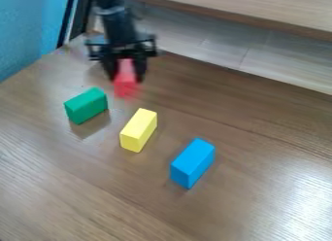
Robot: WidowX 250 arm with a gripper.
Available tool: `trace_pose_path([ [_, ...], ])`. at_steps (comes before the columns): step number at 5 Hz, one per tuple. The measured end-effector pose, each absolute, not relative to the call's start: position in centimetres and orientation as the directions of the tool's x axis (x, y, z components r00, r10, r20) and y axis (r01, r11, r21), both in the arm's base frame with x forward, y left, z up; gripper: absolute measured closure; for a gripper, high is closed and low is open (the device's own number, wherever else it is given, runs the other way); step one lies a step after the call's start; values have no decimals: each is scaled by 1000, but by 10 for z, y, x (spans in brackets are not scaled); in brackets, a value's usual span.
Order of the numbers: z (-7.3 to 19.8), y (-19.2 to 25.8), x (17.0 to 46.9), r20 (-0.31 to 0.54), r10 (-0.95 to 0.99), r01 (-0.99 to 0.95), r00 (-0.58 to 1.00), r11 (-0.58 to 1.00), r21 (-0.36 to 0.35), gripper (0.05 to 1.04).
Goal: Move the red block from the green block
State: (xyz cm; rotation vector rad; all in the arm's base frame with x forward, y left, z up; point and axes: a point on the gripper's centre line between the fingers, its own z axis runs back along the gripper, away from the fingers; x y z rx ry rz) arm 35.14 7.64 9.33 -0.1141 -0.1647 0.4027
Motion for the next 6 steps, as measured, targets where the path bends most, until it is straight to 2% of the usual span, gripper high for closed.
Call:
trace_pose_path([
  [2, 74, 53, 387, 122, 327, -316, 937, 944, -100, 513],
  [3, 62, 54, 397, 107, 323, -314, 940, 945, -96, 513],
  [4, 56, 63, 404, 93, 344, -336, 934, 937, -98, 468],
  [5, 55, 72, 404, 65, 378, -369, 924, 922, -120, 178],
  [6, 54, 76, 403, 65, 373, -364, 925, 923, -122, 75],
])
